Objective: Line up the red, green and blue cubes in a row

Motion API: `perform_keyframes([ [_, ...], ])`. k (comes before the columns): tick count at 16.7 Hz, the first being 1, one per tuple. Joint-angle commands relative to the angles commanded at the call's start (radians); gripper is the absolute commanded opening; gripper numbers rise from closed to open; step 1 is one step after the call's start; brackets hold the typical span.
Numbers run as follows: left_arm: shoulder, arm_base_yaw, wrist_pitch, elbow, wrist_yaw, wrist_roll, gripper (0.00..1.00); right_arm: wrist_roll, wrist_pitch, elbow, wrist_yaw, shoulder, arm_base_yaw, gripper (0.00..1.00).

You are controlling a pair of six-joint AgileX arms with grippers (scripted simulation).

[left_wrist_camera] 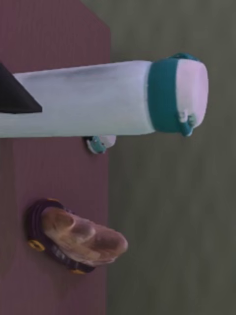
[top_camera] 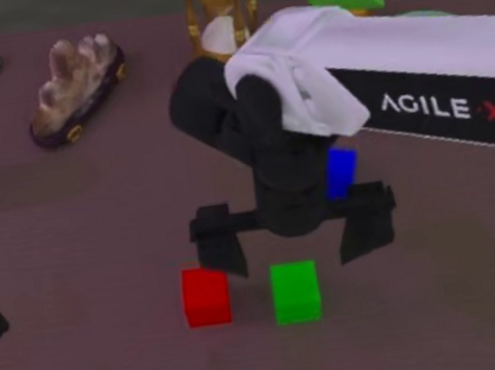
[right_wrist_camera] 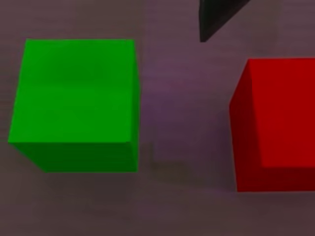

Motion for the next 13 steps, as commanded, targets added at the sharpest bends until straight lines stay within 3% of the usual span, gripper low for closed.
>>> perform_keyframes([
  [8,0.0,0.0,0.0,0.0,0.0,0.0,1.0,-0.035,-0.026,0.034,0.001,0.004,-0.01,1.0],
  [13,0.0,0.0,0.0,0.0,0.0,0.0,1.0,-0.291,-0.067,0.145,0.002,0.083,-0.057,1.0],
])
